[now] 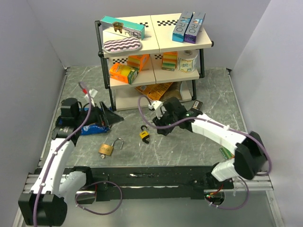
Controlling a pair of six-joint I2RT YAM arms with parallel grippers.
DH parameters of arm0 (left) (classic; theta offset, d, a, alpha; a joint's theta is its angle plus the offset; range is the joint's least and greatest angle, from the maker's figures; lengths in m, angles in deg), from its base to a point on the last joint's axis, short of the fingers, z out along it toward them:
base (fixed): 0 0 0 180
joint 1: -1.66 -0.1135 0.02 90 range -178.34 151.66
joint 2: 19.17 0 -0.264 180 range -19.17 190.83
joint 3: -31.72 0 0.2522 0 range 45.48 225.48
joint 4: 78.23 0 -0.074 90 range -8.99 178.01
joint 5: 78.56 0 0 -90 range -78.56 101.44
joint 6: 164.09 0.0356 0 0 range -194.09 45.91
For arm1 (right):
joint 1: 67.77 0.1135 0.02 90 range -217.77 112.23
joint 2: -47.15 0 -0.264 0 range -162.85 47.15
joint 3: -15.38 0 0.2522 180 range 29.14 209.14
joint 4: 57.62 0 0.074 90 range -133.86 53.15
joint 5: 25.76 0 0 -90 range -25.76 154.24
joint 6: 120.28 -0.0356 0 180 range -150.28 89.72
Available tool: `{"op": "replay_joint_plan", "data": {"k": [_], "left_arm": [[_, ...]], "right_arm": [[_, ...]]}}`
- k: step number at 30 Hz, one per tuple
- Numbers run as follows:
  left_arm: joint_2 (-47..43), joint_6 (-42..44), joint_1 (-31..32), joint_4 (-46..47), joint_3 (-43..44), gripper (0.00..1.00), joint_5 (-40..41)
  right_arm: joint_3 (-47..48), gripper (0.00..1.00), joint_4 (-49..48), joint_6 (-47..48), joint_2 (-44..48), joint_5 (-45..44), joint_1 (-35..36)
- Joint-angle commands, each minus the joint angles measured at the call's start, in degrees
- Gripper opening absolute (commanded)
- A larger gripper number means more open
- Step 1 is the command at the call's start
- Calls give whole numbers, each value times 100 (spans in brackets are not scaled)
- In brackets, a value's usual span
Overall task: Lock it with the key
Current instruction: Place the lock at the center of the board.
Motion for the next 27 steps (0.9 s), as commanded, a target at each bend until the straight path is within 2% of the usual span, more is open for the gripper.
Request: {"op": "replay_joint_plan", "data": {"k": [1,4,7,12,20,27], "left_arm": [[-257,-96,-485,404,228,96,160],[-389,-281,-706,835,237,96,380],[-521,-370,-768,1020,158,96,477],[-758,-361,-777,959,114,96,635],[-671,-361,-803,801,386,96,688],[-653,-1002,-847,1354,465,96,609]], "right_arm": [[598,0,494,-2041,-580,-1110,-113],[844,0,723,-2860,-1203,-1464,-271],[950,0,565,-3127,-1485,-1508,-315],[1275,0,398,-3435,-1837,-1613,-315],[1749,0,608,-3822,-2488,-1702,-394],[2039,1,819,-4006,-2927,-1833,-438]]}}
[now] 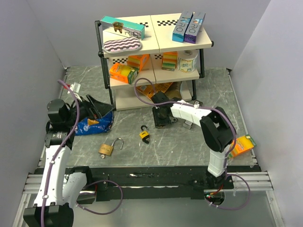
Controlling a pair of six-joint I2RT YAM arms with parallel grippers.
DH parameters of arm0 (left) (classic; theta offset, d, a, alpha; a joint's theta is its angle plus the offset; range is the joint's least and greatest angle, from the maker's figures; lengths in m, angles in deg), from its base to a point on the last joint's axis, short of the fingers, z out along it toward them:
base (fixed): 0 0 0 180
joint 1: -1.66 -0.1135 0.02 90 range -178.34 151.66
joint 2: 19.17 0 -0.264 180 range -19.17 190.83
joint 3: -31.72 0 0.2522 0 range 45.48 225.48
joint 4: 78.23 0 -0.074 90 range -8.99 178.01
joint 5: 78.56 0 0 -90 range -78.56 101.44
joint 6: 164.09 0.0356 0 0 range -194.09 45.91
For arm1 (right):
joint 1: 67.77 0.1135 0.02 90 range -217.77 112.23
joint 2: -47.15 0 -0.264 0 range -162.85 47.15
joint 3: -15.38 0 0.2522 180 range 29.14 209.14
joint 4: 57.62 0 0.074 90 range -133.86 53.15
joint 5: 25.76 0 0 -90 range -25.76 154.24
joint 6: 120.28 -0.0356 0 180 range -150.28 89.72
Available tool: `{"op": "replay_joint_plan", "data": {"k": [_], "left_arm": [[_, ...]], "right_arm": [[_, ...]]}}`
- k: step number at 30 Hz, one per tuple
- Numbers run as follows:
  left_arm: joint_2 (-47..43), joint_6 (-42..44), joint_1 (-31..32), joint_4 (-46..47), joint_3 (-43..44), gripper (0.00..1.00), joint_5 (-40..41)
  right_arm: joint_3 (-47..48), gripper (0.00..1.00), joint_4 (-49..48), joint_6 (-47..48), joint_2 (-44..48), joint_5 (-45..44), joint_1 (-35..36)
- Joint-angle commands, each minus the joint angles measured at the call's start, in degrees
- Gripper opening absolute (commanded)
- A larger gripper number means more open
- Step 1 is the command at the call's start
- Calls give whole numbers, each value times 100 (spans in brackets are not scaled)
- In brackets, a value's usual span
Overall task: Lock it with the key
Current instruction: Place the lock at the center of the board.
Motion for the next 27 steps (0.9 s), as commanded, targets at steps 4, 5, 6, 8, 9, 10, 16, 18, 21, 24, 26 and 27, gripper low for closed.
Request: {"op": "replay_joint_plan", "data": {"k": [4,5,6,8,9,10,16,18,21,24,26,27], "left_arm": [[5,-329,-39,465,306,96,-51],[5,-312,-47,447,297,96,-59],[-4,-303,-56,438,262,96,-51],[-4,-329,-47,482,236,96,-42],[-4,-347,-56,508,236,96,-16],[14,-347,-56,517,253,96,-7],[128,-426,-65,596,289,96,-33],[128,-426,-74,561,297,96,-33],[110,-382,-83,482,341,96,-7],[102,-303,-91,368,411,96,2],[102,-294,-100,368,420,96,11],[102,-294,-100,385,420,96,2]], "right_arm": [[589,1,339,-315,-409,-137,-117],[624,3,348,-324,-444,-102,-109],[651,4,366,-359,-505,-85,-126],[643,10,366,-394,-532,-67,-126],[642,11,357,-420,-541,-67,-126],[634,14,374,-429,-532,-93,-126],[817,47,480,-342,-646,-128,-135],[888,47,506,-289,-638,-163,-135],[941,60,489,-140,-507,-120,-135],[862,64,410,-17,-209,-58,-126],[757,68,348,115,90,-58,-100],[687,69,340,159,179,-58,-91]]}}
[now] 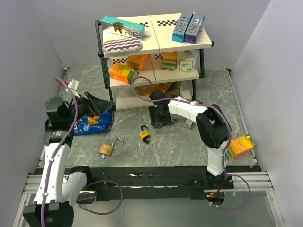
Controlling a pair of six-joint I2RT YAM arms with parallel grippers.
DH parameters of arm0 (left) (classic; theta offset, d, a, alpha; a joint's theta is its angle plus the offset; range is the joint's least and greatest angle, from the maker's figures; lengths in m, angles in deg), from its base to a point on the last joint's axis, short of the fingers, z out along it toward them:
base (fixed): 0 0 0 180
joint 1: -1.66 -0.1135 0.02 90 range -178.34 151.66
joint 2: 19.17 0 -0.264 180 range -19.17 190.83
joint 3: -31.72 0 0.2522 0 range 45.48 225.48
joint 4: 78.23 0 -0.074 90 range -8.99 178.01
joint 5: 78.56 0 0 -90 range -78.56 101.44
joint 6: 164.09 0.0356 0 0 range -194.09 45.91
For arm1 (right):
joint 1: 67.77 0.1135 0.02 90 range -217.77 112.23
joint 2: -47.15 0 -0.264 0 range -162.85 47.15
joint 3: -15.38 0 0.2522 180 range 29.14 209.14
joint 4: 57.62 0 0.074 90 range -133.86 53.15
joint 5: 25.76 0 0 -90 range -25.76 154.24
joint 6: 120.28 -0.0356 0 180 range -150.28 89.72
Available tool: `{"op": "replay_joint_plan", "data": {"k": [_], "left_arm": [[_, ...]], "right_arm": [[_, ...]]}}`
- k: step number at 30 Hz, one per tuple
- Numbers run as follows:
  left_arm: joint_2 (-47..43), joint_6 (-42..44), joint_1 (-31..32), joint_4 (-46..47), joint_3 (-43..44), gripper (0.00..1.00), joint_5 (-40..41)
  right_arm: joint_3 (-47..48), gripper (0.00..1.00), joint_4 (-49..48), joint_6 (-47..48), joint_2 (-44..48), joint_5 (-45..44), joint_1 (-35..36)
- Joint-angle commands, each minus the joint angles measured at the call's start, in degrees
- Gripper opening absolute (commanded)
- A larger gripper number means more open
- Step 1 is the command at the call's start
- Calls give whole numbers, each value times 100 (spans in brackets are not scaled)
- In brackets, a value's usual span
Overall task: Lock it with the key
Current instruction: Place the lock at the center of the board, then pick up the lock from the center of the board.
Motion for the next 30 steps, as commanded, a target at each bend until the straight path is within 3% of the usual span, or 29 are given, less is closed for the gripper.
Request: {"op": "replay_joint_plan", "data": {"k": [1,4,9,12,17,30], "left_arm": [[-60,5,-48,156,269,96,-20],[-25,67,-48,112,278,96,-2],[-42,207,-48,42,357,96,120],[-16,278,-39,-90,480,96,164],[-16,217,-48,-143,603,96,173],[-104,234,-48,-231,437,96,226]], "right_arm": [[35,70,-192,397,828,181,-6],[-18,72,-332,854,1128,447,152],[-9,90,-420,1137,1348,465,853],[78,94,-403,1225,1295,281,1189],[201,94,-385,1181,962,78,1488],[237,92,-552,1295,162,-19,1480]]}}
